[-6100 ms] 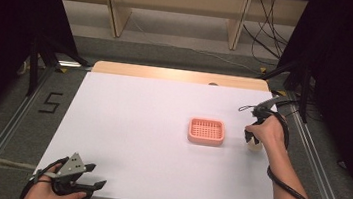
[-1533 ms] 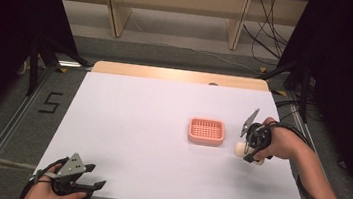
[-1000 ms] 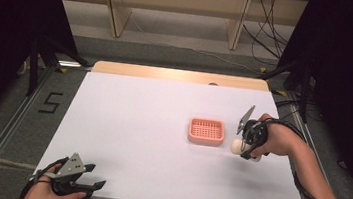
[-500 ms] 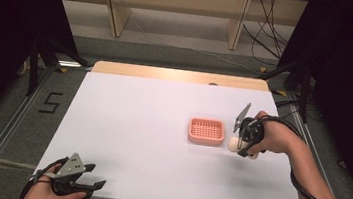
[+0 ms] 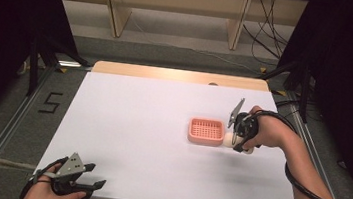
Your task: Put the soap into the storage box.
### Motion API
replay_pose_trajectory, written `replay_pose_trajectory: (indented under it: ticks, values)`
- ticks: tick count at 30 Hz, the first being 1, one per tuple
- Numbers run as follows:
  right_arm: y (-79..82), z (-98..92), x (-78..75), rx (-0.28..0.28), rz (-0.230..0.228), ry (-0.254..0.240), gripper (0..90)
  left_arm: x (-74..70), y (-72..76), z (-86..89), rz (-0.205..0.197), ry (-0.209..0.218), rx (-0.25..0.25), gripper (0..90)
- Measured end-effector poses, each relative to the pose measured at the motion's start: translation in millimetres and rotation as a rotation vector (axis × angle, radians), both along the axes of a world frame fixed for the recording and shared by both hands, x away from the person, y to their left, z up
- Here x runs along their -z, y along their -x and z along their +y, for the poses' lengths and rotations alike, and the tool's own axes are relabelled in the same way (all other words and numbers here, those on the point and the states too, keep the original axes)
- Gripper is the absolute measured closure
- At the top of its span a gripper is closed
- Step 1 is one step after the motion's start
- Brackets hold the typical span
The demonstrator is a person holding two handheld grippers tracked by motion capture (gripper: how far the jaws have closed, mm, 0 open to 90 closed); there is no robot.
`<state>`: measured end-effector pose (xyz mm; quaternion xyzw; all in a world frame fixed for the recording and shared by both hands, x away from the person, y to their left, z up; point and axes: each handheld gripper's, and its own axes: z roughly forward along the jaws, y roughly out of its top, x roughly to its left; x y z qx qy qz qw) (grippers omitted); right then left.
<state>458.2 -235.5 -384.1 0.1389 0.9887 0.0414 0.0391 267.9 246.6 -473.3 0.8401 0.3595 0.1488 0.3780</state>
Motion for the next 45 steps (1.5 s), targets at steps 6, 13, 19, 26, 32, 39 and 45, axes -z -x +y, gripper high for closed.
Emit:
replay_pose_trajectory:
  ticks: [6,13,19,26,32,39,45]
  values:
    - [-1.0,6.0,-0.4,0.007,-0.002,0.003,50.6,-0.4,-0.6,0.6,-0.006,-0.006,0.009,33.4]
    - [-3.9,9.6,-1.2,-0.021,-0.007,0.003,50.6,-0.4,-0.4,0.2,-0.006,-0.006,0.006,33.5]
    - [-4.1,11.5,-2.3,-0.007,-0.012,0.010,50.6,0.7,0.0,-1.0,-0.006,-0.008,-0.013,33.5]
    - [-5.5,13.0,-0.8,-0.006,-0.015,0.007,50.6,-0.1,0.6,-0.8,0.001,0.004,-0.010,33.6]
    - [-8.2,14.9,-1.7,-0.019,-0.016,0.007,50.6,-0.9,0.8,-0.7,0.002,0.013,-0.007,33.7]
    - [-11.5,23.1,-3.0,-0.037,-0.019,0.014,50.6,-0.4,0.8,-0.9,-0.014,0.008,-0.016,33.7]
    - [-14.1,29.1,-4.4,-0.047,-0.022,0.016,50.6,-2.5,0.4,0.6,-0.019,-0.003,0.003,33.7]
